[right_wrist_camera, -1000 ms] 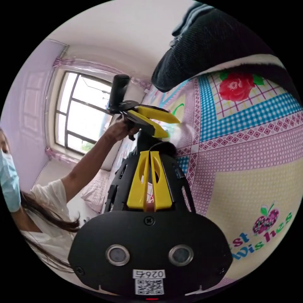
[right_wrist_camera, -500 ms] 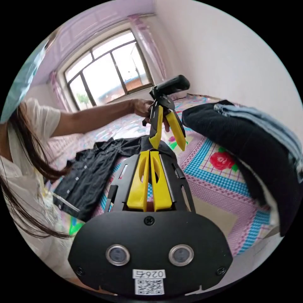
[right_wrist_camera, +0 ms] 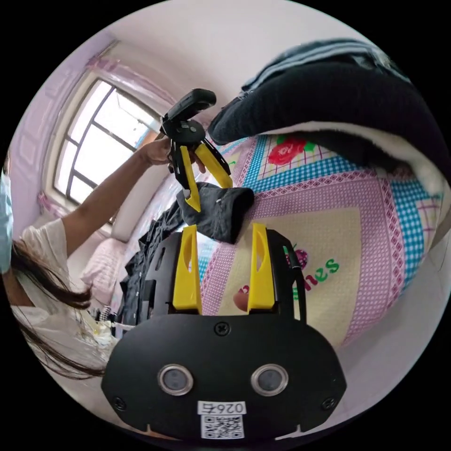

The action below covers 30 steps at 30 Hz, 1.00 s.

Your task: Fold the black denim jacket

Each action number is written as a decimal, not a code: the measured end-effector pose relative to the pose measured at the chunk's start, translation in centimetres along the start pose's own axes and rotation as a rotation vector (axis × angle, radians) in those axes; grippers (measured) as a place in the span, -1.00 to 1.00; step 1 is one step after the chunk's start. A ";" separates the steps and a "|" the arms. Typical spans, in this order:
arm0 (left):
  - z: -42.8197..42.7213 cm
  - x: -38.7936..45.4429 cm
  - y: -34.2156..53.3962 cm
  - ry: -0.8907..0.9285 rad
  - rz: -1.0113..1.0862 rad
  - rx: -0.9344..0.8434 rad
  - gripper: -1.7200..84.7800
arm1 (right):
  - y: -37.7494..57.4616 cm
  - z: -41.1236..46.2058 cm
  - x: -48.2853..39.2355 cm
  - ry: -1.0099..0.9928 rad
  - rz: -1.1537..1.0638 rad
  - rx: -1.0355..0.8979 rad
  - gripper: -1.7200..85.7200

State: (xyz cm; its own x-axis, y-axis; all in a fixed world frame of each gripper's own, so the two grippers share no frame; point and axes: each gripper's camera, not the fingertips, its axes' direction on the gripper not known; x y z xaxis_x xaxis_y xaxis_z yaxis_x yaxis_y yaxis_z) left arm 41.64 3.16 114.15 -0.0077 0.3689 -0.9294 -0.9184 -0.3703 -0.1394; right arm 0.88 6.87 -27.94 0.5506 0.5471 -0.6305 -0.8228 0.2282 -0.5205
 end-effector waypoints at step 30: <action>14.0 53.9 56.2 -0.442 -0.810 1.186 -0.88 | 11.3 9.5 -37.3 -0.391 -0.989 -0.136 -1.00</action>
State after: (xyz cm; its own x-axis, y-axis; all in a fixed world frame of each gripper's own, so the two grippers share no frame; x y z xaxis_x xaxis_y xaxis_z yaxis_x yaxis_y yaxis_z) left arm -15.92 14.14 60.95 0.7284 0.4308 -0.5328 -0.5091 0.8607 -0.0001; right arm -30.36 -3.30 -4.84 0.8607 0.3943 0.3220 -0.0004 0.6330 -0.7742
